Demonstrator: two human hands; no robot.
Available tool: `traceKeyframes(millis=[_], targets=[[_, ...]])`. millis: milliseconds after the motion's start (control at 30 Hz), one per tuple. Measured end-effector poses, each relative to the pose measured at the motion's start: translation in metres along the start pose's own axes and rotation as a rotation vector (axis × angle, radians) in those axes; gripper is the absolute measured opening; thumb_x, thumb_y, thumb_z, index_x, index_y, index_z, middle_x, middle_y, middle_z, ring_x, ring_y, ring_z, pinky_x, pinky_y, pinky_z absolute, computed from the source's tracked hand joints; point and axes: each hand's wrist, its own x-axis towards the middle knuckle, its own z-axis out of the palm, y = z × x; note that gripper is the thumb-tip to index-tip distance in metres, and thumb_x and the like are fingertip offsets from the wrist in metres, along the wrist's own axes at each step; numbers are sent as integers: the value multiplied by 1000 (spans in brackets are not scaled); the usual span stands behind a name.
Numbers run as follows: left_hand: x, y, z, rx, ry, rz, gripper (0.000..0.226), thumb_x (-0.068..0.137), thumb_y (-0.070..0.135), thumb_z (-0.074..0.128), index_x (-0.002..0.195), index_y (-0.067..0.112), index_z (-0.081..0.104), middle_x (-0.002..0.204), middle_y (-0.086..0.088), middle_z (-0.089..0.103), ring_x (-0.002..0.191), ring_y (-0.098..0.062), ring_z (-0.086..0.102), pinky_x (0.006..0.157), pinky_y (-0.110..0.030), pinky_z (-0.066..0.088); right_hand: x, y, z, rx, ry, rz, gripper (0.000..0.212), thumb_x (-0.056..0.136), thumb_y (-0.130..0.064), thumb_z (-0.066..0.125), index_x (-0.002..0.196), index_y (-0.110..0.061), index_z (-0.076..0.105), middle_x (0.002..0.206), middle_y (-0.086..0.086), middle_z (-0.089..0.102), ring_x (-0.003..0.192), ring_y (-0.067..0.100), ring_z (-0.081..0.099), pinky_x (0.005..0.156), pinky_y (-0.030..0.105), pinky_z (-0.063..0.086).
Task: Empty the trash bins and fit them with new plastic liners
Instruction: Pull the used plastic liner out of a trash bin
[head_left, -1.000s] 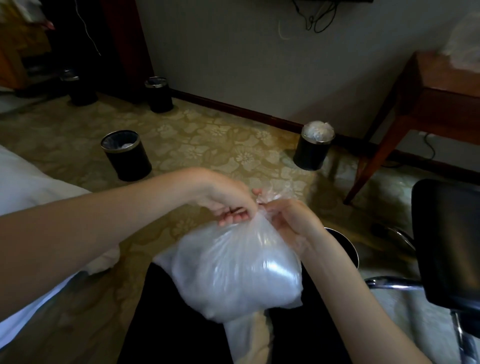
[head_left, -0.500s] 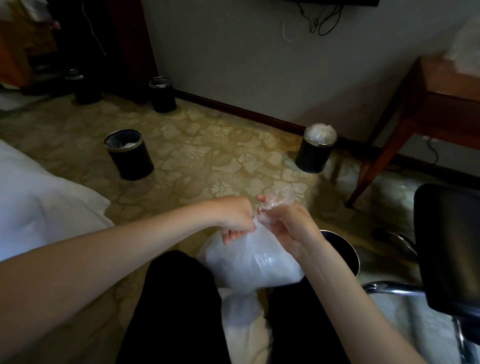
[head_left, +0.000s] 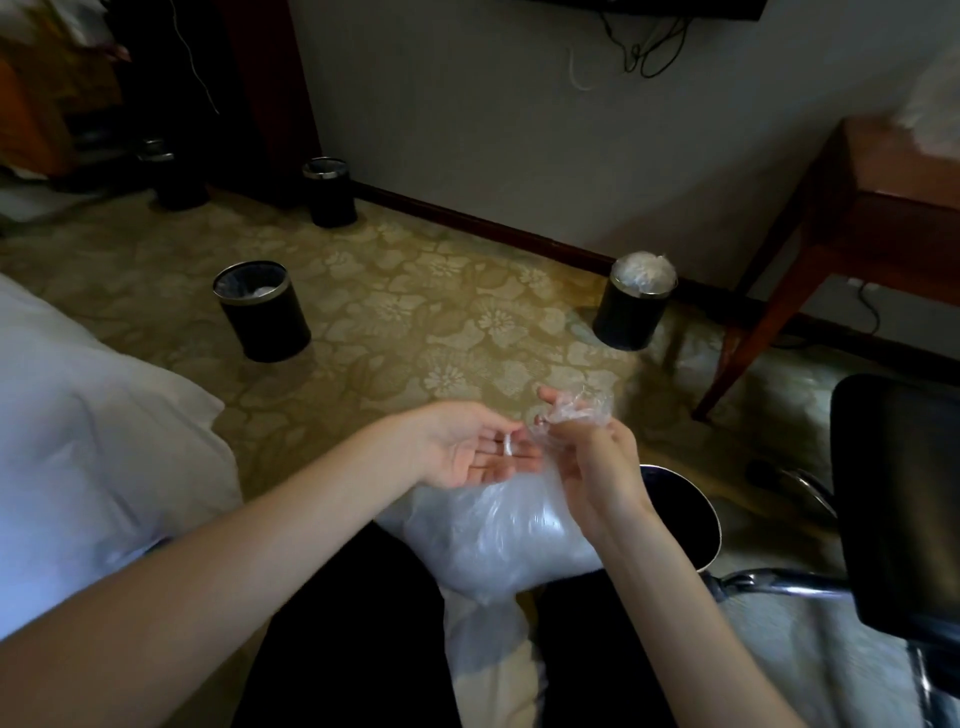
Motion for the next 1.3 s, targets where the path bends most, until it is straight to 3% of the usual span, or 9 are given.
traceKeyframes(millis=[233, 367, 467, 700, 867, 1000, 1100, 1233, 1300], targets=[[5, -12, 8, -252, 25, 6, 29, 100, 14, 47, 111, -8, 64, 103, -23, 73, 86, -32, 74, 68, -35, 62, 2, 6, -13, -64, -5, -25, 32, 82, 15, 53, 100, -4, 71, 74, 20, 70, 69, 26, 70, 66, 27, 55], [5, -13, 15, -294, 54, -3, 41, 102, 24, 42, 110, -10, 62, 102, -27, 71, 91, -36, 72, 75, -40, 59, 0, 13, -19, -389, 24, -237, 28, 80, 12, 60, 82, -12, 75, 84, 5, 76, 78, 23, 71, 77, 36, 56], [4, -12, 19, -322, 97, 4, 46, 102, 30, 41, 105, -11, 62, 97, -28, 72, 89, -36, 70, 75, -41, 57, -1, 16, -20, -562, 32, -386, 30, 82, 7, 64, 76, -21, 74, 88, -6, 76, 82, 12, 72, 71, 24, 55], [0, -8, 21, -392, 209, 78, 53, 104, 39, 33, 104, -4, 64, 102, -20, 70, 97, -29, 63, 93, -37, 47, -4, 26, -8, -335, 169, -309, 22, 74, 2, 79, 85, -16, 74, 79, 0, 75, 78, 10, 71, 70, 18, 53], [-7, -7, 11, -183, 220, 183, 49, 103, 41, 33, 105, 4, 65, 109, -9, 67, 112, -20, 57, 104, -34, 37, -8, 18, 6, -44, 58, -42, 14, 84, 5, 65, 91, -4, 74, 91, 17, 74, 87, 24, 70, 81, 30, 55], [-9, -6, 4, 65, 344, 352, 30, 102, 27, 41, 86, 15, 63, 87, 1, 65, 79, -9, 55, 74, -25, 36, -9, 10, 14, 96, -3, 136, 24, 96, -24, 58, 89, -7, 73, 90, 9, 75, 79, 17, 72, 70, 26, 58], [-15, -5, -1, 281, 425, 525, 18, 93, 10, 57, 75, 8, 61, 75, -11, 55, 66, -16, 48, 57, -23, 34, -11, 13, 18, 22, -54, 129, 20, 97, -16, 58, 96, -2, 71, 85, 9, 73, 73, 15, 71, 62, 24, 57], [-32, 1, -9, 770, 448, 683, 40, 94, 12, 60, 57, 4, 48, 55, -10, 35, 52, -12, 36, 53, -32, 25, -16, 17, 29, -103, -41, 13, 2, 91, -4, 66, 92, -4, 68, 75, 6, 71, 64, 13, 68, 52, 22, 52], [-41, 4, -12, 900, 483, 725, 33, 92, 15, 63, 64, -2, 63, 59, -20, 54, 59, -14, 50, 59, -35, 37, -17, 16, 40, -163, -41, -65, 2, 90, -4, 67, 91, -4, 67, 76, 9, 70, 64, 16, 67, 53, 24, 53]])
